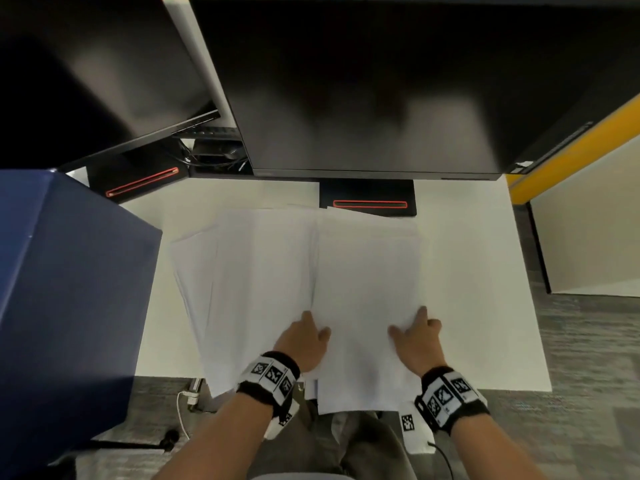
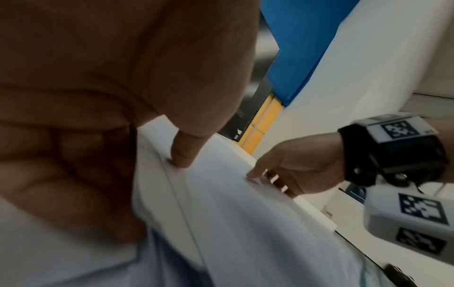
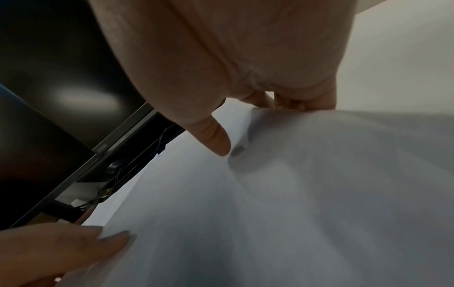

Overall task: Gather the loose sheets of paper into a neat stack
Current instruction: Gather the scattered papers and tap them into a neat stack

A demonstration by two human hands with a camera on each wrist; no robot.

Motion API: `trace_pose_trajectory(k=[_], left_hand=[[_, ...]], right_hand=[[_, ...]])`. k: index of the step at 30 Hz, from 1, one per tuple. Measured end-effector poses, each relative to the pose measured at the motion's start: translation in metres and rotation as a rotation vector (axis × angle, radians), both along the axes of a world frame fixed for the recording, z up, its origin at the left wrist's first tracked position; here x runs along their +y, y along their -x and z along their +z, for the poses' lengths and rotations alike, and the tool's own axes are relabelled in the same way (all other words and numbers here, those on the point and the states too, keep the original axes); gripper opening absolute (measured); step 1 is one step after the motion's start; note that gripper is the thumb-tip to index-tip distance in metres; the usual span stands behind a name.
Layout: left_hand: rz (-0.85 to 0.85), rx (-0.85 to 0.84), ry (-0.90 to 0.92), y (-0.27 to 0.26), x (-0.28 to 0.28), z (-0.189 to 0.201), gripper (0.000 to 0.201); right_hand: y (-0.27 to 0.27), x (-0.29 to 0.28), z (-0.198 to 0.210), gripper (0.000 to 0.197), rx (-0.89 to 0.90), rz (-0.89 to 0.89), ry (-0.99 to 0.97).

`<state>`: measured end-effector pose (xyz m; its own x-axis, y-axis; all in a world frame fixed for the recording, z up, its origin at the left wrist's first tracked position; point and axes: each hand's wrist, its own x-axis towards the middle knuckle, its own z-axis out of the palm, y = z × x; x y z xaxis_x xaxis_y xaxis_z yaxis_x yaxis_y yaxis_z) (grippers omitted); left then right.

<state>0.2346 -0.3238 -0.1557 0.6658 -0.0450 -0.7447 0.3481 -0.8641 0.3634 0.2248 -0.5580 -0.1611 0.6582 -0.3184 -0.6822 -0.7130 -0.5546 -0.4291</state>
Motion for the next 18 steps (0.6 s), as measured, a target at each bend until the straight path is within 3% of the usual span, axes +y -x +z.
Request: trace_pose_trajectory(k=[2,4,6,7,9,12,14,18], left_hand=[[0.047,-0.071,-0.023,-0.005,0.012,0.002,0.062],[0.224,-0.258,-0.068,-0.02,0.044,0.004,0.063],[0.402,-0.445,-0.234,-0.038,0.083,0.003,0.071],[0.495,-0.462,-0.312,-0.046,0.1,0.003,0.079],[0.644,-0.372,-0.355,-0.058,0.12,0.003,0.096],[0.801,-0.278,-0.185,-0.071,0.126,0.002,0.105],[0.829,-0.265,-0.092,-0.075,0.119,0.002,0.098],[0.68,-0.244,0.003,-0.072,0.084,0.0,0.067]], right_hand=[[-0.002,-0.001,-0.002,0.081,0.015,-0.036,0.037],[-0.012,-0.01,-0.001,0.084,0.014,-0.1,0.111],[-0.024,-0.018,0.003,0.086,-0.04,-0.155,0.132],[-0.031,-0.021,0.005,0.088,-0.077,-0.178,0.117],[-0.042,-0.022,0.009,0.089,-0.151,-0.202,0.067],[-0.06,-0.01,0.011,0.088,-0.204,-0.208,-0.004],[-0.07,0.004,0.01,0.085,-0.2,-0.187,-0.022],[-0.082,0.029,0.008,0.073,-0.226,-0.154,-0.057]])
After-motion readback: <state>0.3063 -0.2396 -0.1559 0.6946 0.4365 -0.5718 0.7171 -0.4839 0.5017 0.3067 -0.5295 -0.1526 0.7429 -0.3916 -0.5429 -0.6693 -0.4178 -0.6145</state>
